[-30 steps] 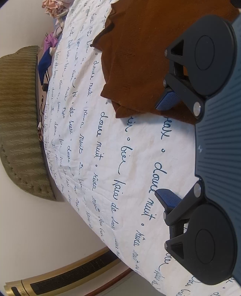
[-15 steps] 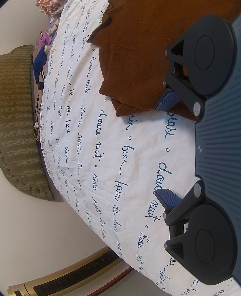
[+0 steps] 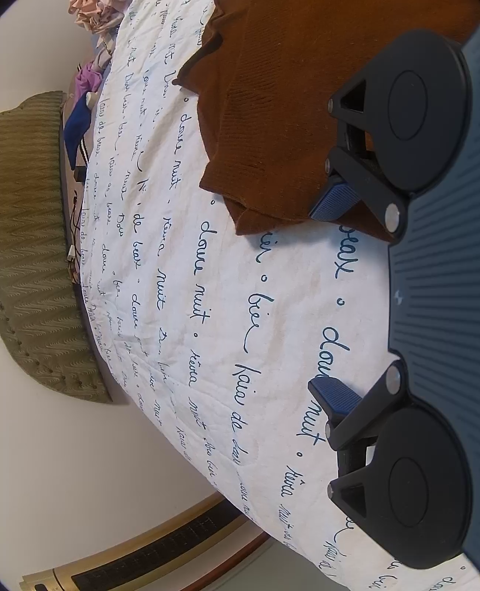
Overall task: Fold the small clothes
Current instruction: 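Move the left tool to the folded sweater's edge and press it flat, then close the right tool on the sweater's folded edge and lift it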
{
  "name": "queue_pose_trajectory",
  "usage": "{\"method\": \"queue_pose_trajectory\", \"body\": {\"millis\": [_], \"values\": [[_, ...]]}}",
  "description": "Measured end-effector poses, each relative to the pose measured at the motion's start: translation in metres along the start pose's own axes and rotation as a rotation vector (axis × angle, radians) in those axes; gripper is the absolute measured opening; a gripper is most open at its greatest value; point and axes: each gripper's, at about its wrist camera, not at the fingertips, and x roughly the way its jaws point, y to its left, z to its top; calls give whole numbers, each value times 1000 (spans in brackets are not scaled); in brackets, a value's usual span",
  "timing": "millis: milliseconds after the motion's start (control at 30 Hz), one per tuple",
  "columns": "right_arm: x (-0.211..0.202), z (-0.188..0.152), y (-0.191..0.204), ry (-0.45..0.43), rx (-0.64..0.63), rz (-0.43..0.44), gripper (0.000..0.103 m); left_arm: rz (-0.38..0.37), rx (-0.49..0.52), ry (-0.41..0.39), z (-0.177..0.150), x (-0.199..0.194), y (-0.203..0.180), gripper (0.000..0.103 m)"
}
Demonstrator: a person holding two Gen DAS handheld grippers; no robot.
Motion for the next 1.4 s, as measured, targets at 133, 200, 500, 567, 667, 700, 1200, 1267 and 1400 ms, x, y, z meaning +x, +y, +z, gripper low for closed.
{"method": "queue_pose_trajectory", "body": {"millis": [133,200,500,567,667,700,1200,1267,1400], "values": [[0,-1,6,-7,-33,-17,103,-16,3,-5,2,2,1,92],[0,-2,9,-7,-48,-22,102,-27,6,-4,4,3,2,92],[1,-6,31,-21,-161,-34,102,-199,-45,40,29,19,21,92],[2,-8,36,-21,-186,-33,101,-200,-32,41,34,22,19,92],[3,-11,42,-18,-211,-28,101,-193,-10,36,34,22,14,92],[2,-11,44,-18,-216,-25,101,-195,-3,40,34,23,12,92],[14,-14,54,2,-278,-59,97,-238,2,86,35,40,-1,92],[19,-14,58,5,-305,-82,96,-296,-8,116,37,45,-1,92],[29,-14,69,-12,-378,-127,95,-467,-50,197,41,66,4,92]]}}
